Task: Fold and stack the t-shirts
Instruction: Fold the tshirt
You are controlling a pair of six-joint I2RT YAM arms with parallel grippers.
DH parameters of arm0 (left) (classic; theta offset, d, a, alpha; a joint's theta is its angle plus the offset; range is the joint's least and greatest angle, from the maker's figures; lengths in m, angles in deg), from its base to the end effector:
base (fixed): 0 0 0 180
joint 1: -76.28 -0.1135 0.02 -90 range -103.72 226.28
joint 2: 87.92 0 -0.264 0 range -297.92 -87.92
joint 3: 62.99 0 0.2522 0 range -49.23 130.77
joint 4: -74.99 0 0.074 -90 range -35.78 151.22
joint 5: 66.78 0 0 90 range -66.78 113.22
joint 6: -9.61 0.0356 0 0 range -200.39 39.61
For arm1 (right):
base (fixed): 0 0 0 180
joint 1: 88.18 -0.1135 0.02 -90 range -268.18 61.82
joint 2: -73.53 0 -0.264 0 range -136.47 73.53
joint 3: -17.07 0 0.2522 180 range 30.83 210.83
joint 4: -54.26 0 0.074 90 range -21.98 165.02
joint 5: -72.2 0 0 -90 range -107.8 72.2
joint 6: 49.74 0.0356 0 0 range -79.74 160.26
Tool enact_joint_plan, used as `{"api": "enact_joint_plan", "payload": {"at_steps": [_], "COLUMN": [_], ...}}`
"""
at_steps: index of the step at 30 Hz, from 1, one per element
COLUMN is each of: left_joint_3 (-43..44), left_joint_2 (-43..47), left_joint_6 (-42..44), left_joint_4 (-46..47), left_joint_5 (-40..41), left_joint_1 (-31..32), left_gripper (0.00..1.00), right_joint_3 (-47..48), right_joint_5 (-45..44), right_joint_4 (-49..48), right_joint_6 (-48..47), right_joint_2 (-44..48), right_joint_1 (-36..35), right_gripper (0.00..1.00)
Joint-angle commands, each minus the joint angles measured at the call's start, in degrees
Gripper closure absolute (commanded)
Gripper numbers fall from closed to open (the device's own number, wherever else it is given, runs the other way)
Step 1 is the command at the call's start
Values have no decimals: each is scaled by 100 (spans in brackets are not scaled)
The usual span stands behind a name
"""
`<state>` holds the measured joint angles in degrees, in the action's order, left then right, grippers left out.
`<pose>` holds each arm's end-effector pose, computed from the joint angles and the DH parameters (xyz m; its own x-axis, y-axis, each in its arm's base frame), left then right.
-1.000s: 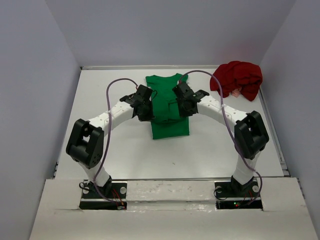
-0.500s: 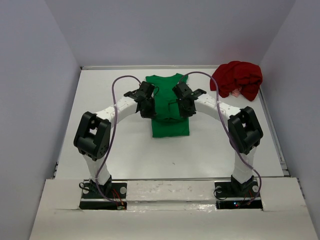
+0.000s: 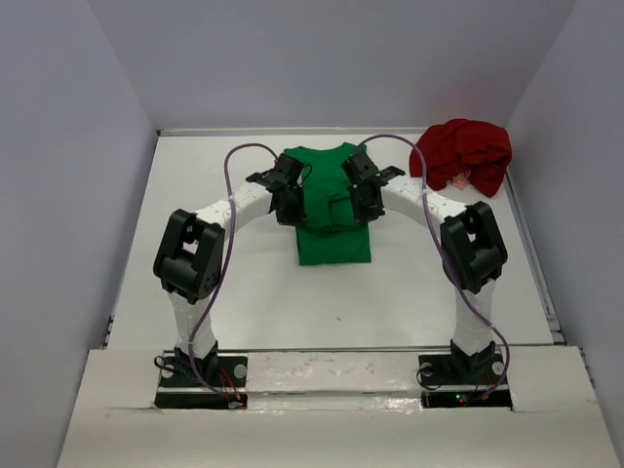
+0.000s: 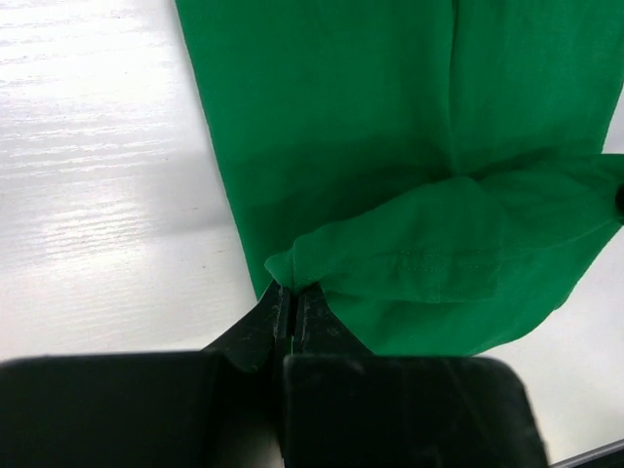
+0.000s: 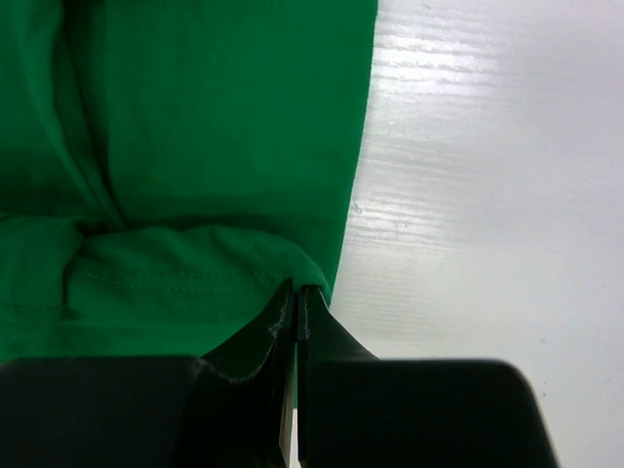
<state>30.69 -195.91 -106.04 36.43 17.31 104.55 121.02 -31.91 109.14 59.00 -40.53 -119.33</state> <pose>0.3611 -0.1983 0.2150 -0.8606 -0.0261 -0.5086 0.1701 0.9266 -0.3353 0.3655 0.2108 0.2119 -0.8673 -0.1601 -0.4713 -0.1424 0.9871 -0.0734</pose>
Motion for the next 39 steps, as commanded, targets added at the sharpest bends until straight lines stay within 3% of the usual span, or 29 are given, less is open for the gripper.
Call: {"api": "enact_joint_plan", "payload": {"at_steps": [1,15,17,18,19,21,24,30,39], "left_joint_3": [313,612,674,683,692,665,674,770,1140], "left_joint_2": [-21,-302,-355,-381,-390,-381,-372,-303,189], "left_joint_6": [139,104,69,69,51,-19,-54,16,192], "left_joint_4": [-166,-262,-289,-263,-271,-202,-210,-262,-552], "left_joint_5": [-51,-77,-68,-59,-42,-24,64,327,889], "left_joint_1": [-76,-155,-147,-155,-164,-173,-173,-173,-120], "left_gripper": [100,100,90,67,51,38,29,19,17], "right_joint_3": [385,798,851,886,903,965,1009,1316,2063], "right_joint_5": [145,549,620,620,646,673,647,690,524], "right_joint_4": [-113,-157,-157,-166,-166,-157,-157,-140,-87], "right_joint_6": [-344,-644,-696,-731,-766,-819,-890,-1127,-1382], "right_joint_2": [-178,-529,-564,-582,-600,-635,-644,-810,-1075], "right_joint_1": [92,259,311,312,312,312,312,417,532], "right_gripper": [100,100,100,100,96,95,90,57,53]}}
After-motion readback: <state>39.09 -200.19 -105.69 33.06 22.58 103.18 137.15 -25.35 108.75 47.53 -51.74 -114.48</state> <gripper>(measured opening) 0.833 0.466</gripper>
